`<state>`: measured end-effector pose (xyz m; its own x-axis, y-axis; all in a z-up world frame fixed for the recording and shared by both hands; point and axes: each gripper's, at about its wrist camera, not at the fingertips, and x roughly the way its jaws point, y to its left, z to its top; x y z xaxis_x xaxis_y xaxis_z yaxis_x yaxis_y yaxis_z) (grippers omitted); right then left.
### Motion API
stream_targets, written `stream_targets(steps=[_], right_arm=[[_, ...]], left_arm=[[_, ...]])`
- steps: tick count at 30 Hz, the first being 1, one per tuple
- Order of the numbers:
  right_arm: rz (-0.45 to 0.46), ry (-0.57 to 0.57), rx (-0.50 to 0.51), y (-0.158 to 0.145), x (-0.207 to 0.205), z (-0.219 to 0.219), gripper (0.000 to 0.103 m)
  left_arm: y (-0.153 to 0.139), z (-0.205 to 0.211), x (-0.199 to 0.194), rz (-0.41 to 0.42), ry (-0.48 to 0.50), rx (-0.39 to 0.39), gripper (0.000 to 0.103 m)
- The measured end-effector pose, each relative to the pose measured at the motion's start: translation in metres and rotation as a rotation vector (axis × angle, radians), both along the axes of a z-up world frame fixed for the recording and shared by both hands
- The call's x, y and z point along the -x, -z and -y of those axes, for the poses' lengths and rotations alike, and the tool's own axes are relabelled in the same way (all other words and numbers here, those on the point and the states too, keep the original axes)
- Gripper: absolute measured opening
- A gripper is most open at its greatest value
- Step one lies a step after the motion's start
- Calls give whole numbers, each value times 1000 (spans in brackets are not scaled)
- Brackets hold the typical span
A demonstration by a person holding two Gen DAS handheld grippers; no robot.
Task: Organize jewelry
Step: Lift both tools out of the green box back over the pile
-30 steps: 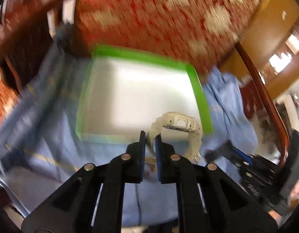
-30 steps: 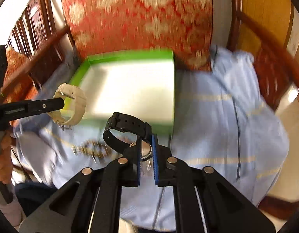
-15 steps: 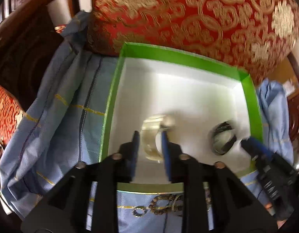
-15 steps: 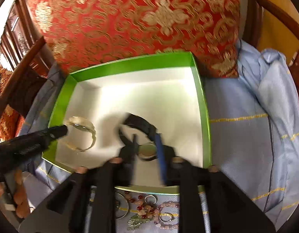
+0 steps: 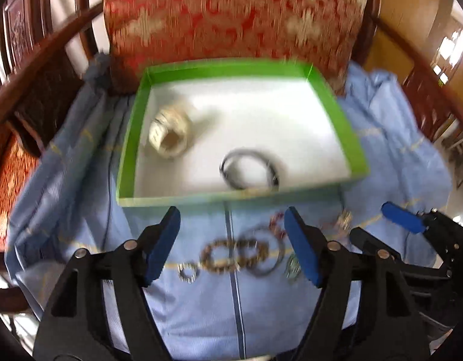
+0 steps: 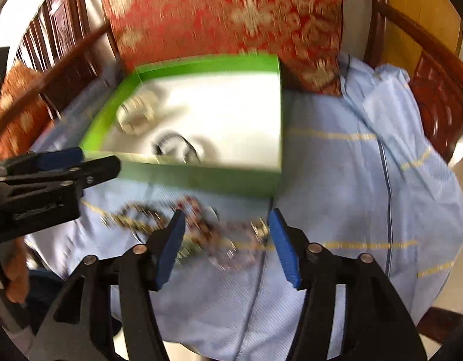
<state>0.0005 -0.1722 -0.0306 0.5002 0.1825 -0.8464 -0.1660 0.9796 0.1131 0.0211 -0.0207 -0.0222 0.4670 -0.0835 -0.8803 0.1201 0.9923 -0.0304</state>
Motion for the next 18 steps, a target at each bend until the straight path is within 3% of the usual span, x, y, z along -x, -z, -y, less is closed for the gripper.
stream_targets(steps=[6, 11, 18], right_arm=[[-141, 67, 45, 46, 3, 4, 63], [-154, 64, 63, 50, 5, 2, 63], [-129, 95, 56, 38, 5, 11, 63]], left_arm=[[19, -12, -1, -71, -39, -28, 79], [23, -25, -9, -123, -60, 6, 79], [27, -47, -14, -170, -86, 132, 80]])
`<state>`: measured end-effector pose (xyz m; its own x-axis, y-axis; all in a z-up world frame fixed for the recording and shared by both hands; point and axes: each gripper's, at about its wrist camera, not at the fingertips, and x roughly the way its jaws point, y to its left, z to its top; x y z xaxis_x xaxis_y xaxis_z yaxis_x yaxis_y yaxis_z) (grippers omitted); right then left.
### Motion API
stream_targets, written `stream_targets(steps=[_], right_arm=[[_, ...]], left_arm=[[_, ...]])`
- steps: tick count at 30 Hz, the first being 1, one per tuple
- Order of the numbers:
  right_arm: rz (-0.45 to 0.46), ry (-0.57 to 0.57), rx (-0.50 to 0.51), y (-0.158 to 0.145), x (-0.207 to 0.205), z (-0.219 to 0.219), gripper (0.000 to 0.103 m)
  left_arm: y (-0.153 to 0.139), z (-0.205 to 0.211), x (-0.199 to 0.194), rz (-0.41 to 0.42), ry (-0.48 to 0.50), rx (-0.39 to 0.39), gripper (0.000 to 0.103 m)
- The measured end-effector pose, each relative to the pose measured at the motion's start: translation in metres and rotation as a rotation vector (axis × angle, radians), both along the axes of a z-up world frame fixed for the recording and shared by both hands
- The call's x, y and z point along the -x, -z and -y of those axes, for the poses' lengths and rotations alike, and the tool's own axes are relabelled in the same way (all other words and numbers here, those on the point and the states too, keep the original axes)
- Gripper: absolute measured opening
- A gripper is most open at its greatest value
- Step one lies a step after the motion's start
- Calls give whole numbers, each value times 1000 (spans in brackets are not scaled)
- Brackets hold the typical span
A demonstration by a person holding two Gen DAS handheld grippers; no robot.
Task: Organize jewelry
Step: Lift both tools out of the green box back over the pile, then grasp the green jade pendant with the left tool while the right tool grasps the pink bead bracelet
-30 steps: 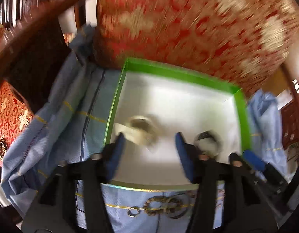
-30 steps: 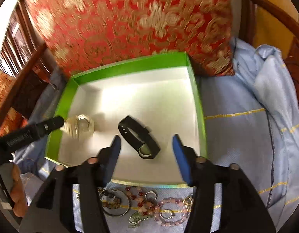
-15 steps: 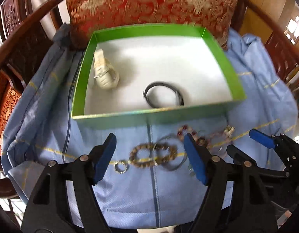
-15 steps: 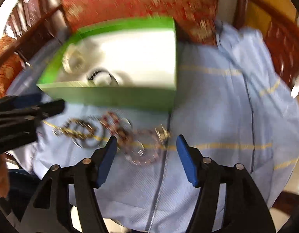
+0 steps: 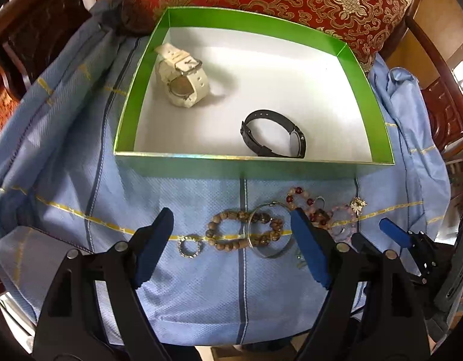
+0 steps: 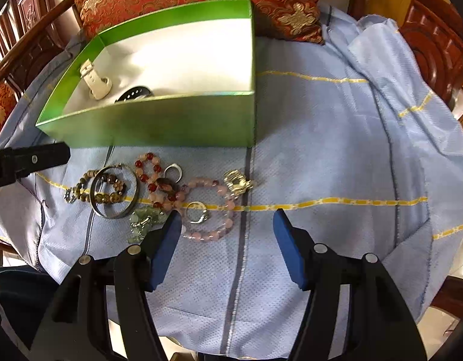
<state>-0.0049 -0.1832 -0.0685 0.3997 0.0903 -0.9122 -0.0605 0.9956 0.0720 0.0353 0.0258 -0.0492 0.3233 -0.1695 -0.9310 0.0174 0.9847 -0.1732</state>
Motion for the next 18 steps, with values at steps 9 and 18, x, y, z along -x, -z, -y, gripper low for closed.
stream_targets(steps=[9, 18], right_arm=[[6, -84, 77, 4, 2, -17, 53], [20, 17, 38, 5, -8, -1, 52]], left_arm=[[13, 10, -2, -27, 34, -20, 74], [18, 9, -5, -46, 22, -39, 74]])
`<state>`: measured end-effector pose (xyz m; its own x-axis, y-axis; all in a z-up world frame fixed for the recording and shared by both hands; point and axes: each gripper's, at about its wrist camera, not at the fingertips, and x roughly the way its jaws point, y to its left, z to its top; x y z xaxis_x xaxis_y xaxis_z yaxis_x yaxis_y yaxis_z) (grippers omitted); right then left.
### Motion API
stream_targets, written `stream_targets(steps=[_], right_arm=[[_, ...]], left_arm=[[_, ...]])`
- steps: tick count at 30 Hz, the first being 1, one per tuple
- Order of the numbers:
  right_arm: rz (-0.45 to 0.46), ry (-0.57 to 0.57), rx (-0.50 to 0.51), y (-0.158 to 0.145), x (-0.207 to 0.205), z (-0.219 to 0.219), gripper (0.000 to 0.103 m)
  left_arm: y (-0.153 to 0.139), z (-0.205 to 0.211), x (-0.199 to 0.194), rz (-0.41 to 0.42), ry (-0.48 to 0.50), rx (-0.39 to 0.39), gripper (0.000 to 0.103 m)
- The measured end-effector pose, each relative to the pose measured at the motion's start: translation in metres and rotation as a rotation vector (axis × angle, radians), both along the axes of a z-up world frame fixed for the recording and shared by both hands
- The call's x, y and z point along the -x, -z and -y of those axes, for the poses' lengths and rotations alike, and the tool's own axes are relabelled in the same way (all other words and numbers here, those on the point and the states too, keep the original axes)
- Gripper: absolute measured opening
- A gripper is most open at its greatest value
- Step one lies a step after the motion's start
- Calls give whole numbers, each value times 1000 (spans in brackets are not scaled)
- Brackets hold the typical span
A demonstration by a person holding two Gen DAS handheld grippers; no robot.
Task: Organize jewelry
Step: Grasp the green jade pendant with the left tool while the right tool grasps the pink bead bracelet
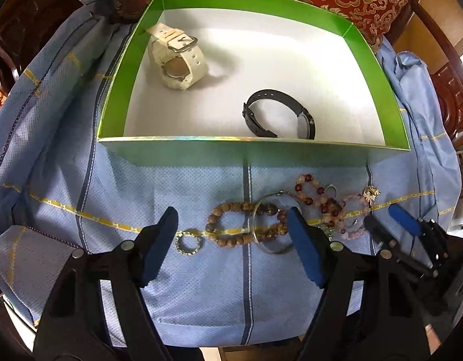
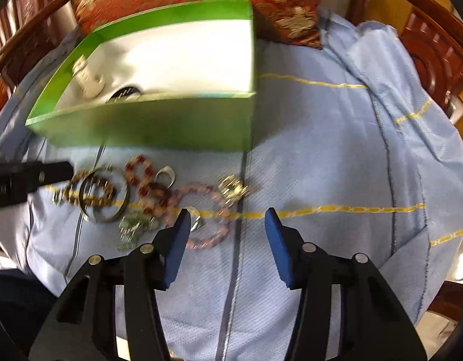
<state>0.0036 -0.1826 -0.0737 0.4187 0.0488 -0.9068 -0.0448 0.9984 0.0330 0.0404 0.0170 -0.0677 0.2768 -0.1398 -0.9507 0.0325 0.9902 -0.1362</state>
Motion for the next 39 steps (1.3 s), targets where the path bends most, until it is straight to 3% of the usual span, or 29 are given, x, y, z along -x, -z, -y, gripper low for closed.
stream_targets(steps=[2, 4, 17, 23, 27, 33, 39], right_arm=[[5, 16, 1, -3, -4, 3, 52], [8, 18, 6, -4, -7, 3, 52], [3, -127, 39, 0, 4, -35, 52], [0, 26, 53, -3, -9, 2, 52], [-16, 79, 56, -3, -11, 20, 52], [-45, 20, 75, 7, -5, 8, 52], [-63, -12, 66, 13, -3, -1, 52]], left_arm=[[0, 0, 0, 0, 7, -4, 70], [2, 2, 0, -9, 19, -9, 59], [1, -1, 1, -12, 16, -14, 60], [-5, 38, 17, 6, 197, 85, 60], [7, 56, 17, -42, 233, 103, 53], [28, 74, 16, -78, 238, 35, 52], [36, 79, 13, -70, 222, -9, 38]])
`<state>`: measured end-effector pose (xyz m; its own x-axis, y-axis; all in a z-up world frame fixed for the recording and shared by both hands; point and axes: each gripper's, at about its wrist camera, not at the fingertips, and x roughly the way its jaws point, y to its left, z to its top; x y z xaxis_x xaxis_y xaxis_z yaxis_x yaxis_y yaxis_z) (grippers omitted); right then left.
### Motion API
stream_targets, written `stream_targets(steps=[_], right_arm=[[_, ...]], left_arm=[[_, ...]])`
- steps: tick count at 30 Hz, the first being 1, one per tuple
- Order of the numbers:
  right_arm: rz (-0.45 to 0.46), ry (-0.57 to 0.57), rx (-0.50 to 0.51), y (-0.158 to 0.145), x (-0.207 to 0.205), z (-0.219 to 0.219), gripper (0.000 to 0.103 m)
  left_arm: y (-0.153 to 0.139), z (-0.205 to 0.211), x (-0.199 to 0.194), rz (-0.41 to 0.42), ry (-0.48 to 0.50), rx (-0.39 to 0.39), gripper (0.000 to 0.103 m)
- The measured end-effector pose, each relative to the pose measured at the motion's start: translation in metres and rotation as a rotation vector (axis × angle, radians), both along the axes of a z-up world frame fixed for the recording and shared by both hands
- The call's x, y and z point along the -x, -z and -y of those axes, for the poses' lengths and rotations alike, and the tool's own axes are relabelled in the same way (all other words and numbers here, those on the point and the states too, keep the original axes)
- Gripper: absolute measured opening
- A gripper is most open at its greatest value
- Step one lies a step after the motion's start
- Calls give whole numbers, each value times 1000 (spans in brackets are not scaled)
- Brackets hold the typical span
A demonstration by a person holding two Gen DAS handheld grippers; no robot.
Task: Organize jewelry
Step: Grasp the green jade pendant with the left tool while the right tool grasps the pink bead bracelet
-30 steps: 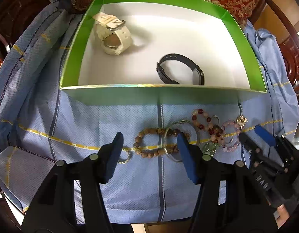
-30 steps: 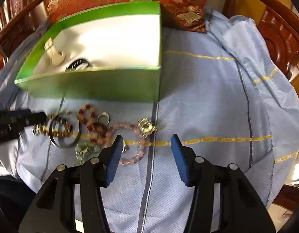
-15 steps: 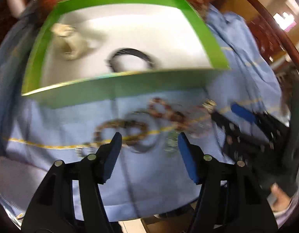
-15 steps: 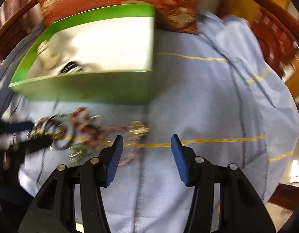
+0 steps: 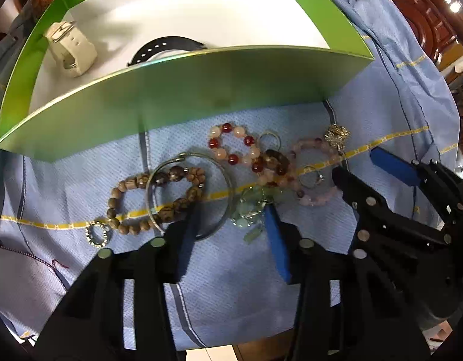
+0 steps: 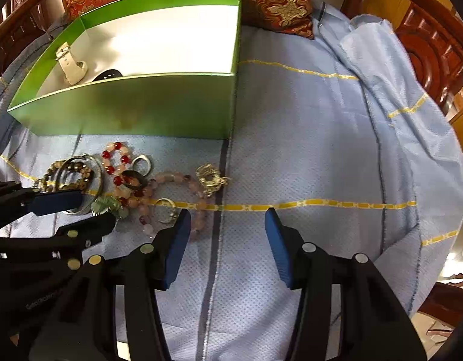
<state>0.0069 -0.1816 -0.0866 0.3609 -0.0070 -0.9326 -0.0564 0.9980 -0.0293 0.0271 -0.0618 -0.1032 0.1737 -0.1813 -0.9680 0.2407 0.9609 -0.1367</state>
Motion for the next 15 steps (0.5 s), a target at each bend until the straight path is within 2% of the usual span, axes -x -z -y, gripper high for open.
stream_targets(steps=[1, 4, 8, 11, 12, 13, 15], right_arm=[[0, -1, -3, 0, 0, 0, 52], [2, -3, -6, -1, -1, -3, 52], [-8, -21, -31, 0, 1, -12, 52], [-12, -45, -11, 5, 3, -21, 51], [-5, -54, -3, 5, 4, -23, 44], [-6, -70, -17, 5, 4, -24, 27], [-9, -86, -23, 4, 5, -27, 10]], left_arm=[[0, -3, -1, -6, -13, 16, 30], [0, -17, -3, -19, -50, 35, 21], [-1, -29, -5, -26, -79, 31, 20], [-1, -33, -5, -29, -84, 27, 20], [-1, -33, -5, -30, -84, 27, 20], [-2, -34, -4, -30, -83, 28, 20], [0, -35, -2, -29, -82, 28, 20]])
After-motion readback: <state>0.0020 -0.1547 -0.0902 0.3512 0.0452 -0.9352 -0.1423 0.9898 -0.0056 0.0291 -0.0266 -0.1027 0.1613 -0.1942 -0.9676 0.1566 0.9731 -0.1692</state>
